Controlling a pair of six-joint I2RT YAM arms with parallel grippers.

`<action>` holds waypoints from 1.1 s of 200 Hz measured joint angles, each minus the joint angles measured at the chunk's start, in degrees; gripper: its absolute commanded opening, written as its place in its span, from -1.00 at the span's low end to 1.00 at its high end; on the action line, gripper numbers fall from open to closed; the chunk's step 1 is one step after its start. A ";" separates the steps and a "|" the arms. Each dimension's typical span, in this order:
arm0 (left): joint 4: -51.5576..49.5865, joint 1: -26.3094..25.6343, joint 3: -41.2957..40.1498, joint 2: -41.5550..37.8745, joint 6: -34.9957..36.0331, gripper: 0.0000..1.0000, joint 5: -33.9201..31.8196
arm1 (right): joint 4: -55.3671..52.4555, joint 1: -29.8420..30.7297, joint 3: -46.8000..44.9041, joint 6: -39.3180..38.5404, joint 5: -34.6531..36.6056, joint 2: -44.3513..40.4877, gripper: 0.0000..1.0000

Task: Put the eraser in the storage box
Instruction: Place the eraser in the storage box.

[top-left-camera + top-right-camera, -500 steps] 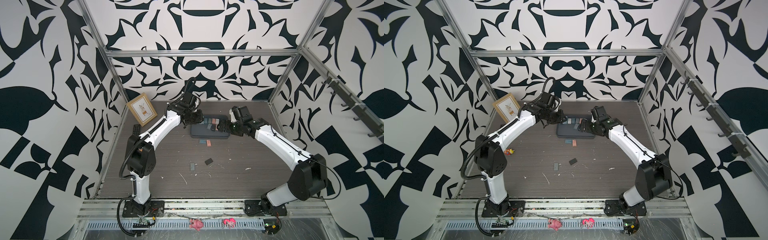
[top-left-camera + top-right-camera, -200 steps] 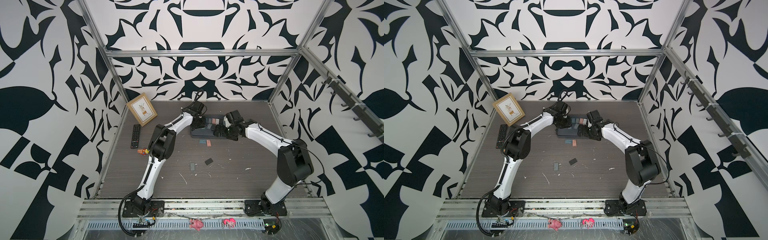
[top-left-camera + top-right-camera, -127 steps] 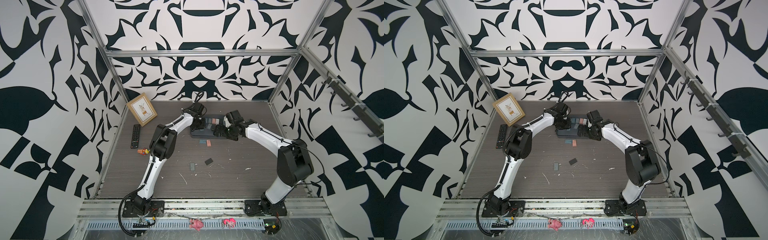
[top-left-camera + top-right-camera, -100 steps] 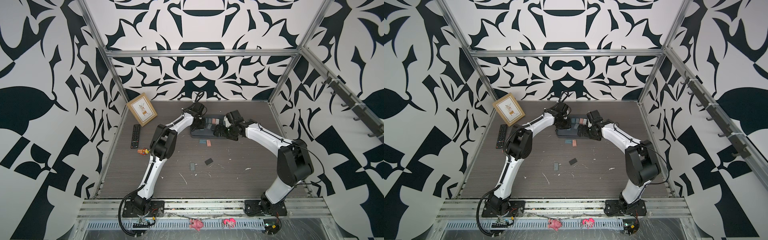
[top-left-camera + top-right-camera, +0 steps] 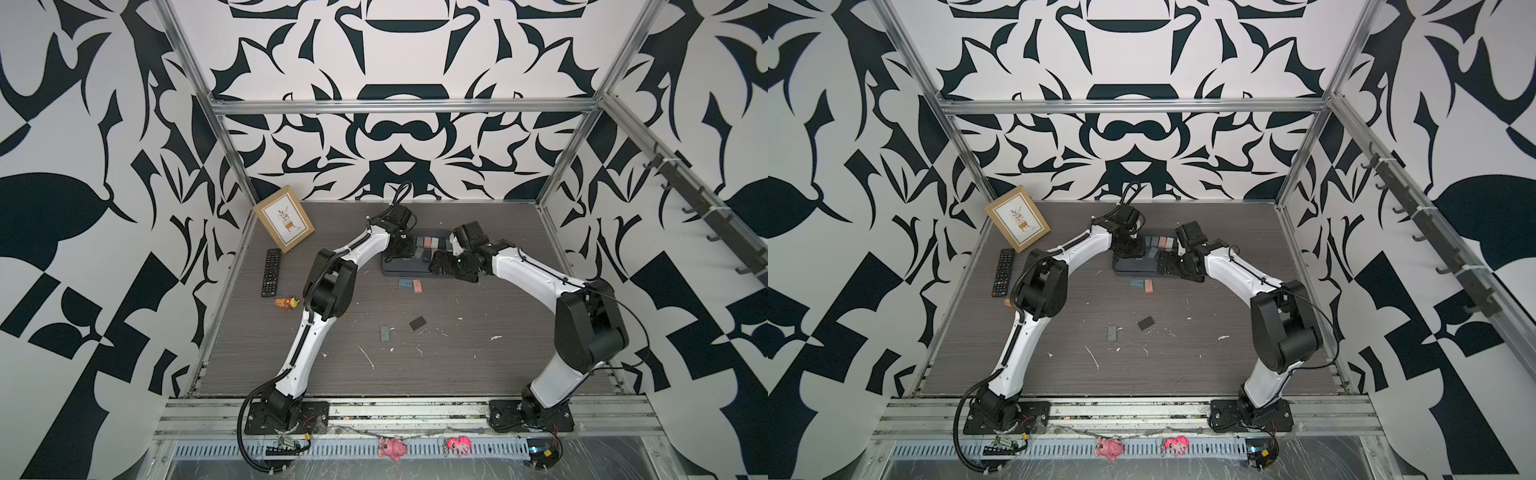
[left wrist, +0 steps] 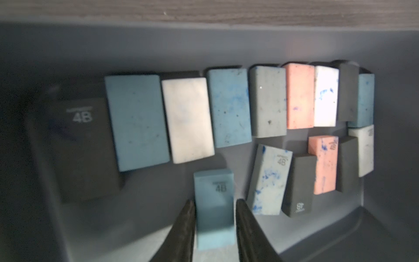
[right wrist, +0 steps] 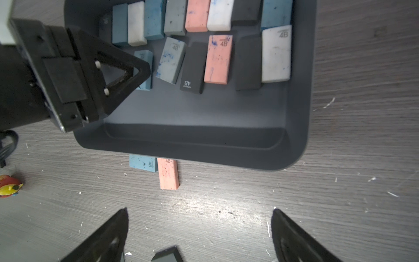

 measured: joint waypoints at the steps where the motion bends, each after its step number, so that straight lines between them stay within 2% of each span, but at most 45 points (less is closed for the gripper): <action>1: 0.02 -0.02 0.00 0.00 0.00 -0.31 0.00 | 0.00 0.00 0.00 0.00 0.00 0.00 0.98; 186: 0.44 -1.31 1.99 0.50 -3.23 -0.02 2.34 | -0.09 -0.26 -0.96 -0.07 0.22 -0.55 0.98; 220: 0.90 -1.33 1.99 0.50 -4.26 0.16 3.06 | -0.70 -0.26 -1.44 -0.33 1.01 -2.19 0.98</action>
